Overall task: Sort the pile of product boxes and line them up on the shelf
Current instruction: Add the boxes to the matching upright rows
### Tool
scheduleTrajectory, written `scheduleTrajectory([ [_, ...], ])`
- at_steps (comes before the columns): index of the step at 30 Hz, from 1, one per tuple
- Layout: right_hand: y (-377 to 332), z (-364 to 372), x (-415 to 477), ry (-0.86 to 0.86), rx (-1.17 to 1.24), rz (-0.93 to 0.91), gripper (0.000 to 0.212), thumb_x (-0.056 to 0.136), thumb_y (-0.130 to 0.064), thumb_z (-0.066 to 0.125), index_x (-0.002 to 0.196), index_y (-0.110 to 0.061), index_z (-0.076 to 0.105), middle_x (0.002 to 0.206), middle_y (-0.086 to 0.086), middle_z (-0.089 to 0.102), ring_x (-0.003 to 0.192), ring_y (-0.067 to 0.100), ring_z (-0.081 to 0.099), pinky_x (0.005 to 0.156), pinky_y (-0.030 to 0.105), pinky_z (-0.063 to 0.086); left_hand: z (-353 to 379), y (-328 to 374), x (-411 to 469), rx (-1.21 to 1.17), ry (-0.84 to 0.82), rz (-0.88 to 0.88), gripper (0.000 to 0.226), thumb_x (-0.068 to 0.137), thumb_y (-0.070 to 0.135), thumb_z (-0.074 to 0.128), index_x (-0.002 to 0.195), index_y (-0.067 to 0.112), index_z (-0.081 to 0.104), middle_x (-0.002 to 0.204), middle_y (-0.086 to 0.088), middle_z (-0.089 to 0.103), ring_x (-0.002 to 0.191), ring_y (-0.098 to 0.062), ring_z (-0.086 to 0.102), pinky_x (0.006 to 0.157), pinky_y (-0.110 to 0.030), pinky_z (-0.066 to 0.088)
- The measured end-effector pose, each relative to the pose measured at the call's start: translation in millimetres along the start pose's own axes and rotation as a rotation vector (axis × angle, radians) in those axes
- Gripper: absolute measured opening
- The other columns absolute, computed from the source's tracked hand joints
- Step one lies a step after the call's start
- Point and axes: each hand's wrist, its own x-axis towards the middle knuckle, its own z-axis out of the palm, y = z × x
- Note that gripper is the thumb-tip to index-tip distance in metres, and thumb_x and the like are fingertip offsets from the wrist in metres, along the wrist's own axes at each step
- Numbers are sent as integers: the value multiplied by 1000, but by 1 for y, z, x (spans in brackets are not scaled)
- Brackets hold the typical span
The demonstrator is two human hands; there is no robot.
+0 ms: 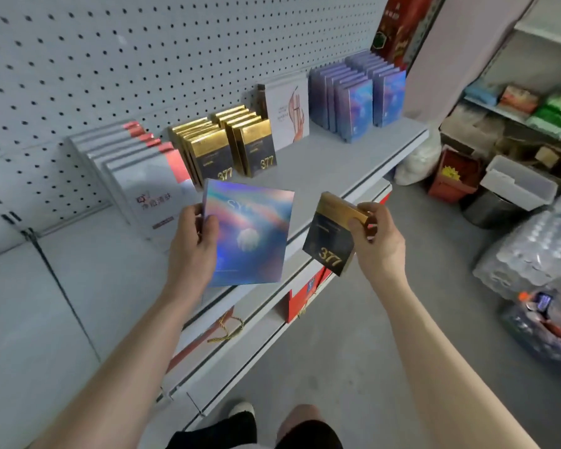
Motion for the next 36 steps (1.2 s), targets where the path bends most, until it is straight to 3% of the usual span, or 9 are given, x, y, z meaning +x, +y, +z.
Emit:
scheduleTrajectory([
  [6, -18, 58, 90, -277, 61, -121, 24, 97, -29, 57, 120, -27, 51, 112, -8, 59, 95, 12, 57, 69, 14, 47, 13, -3, 35, 70, 172, -40, 29, 90, 44, 35, 102, 19, 47, 85, 7, 57, 81, -23, 55, 68, -35, 38],
  [11, -40, 112, 159, -553, 76, -372, 28, 96, -30, 57, 124, -32, 52, 117, -14, 55, 98, 6, 54, 83, 21, 48, 29, -8, 45, 104, 407, -121, 35, 94, 37, 39, 117, 13, 50, 94, 3, 56, 86, -26, 55, 75, -36, 43],
  [15, -56, 156, 201, -728, 28, -567, 29, 97, -26, 57, 126, -30, 56, 123, -3, 60, 103, 11, 58, 82, 20, 47, 45, -4, 40, 83, 554, -263, 28, 93, 35, 42, 114, 19, 51, 91, 9, 58, 74, 1, 53, 61, -11, 36],
  [18, -70, 186, 215, -825, -3, -668, 31, 96, -18, 57, 125, -30, 54, 122, -2, 60, 102, 17, 60, 87, 30, 53, 57, -3, 33, 79, 630, -317, 29, 86, 40, 39, 109, 25, 48, 86, 19, 57, 71, 8, 54, 60, -12, 38],
  [20, -78, 202, 217, -828, -24, -749, 32, 96, -16, 57, 124, -30, 52, 121, -2, 60, 98, 18, 61, 85, 34, 55, 62, -4, 29, 76, 669, -338, 21, 91, 35, 42, 108, 25, 48, 87, 19, 58, 71, 7, 56, 60, -14, 41],
  [23, -84, 221, 217, -759, -89, -917, 39, 96, -13, 57, 128, -30, 45, 127, 2, 55, 97, 20, 60, 81, 34, 55, 66, -4, 25, 85, 697, -348, 21, 90, 35, 42, 108, 27, 49, 90, 20, 59, 73, 12, 56, 58, -6, 39],
  [28, -88, 245, 222, -533, -318, -1199, 40, 92, -16, 62, 128, -23, 48, 129, 10, 50, 116, 29, 46, 94, 38, 46, 64, -3, 23, 92, 703, -375, 30, 86, 40, 40, 111, 27, 49, 92, 20, 61, 76, 9, 58, 64, -17, 44],
  [32, -86, 255, 222, -489, -380, -1210, 47, 85, -17, 69, 128, -15, 49, 132, 13, 48, 117, 34, 45, 97, 42, 43, 62, -2, 22, 85, 697, -377, 32, 85, 42, 40, 112, 27, 49, 92, 21, 61, 76, 9, 59, 63, -13, 45],
  [36, -87, 252, 223, -501, -432, -1235, 54, 83, -17, 71, 131, -14, 47, 132, 11, 48, 117, 33, 45, 96, 43, 43, 61, -2, 22, 66, 690, -370, 34, 85, 42, 40, 113, 26, 50, 93, 19, 62, 79, 3, 61, 68, -24, 49],
])
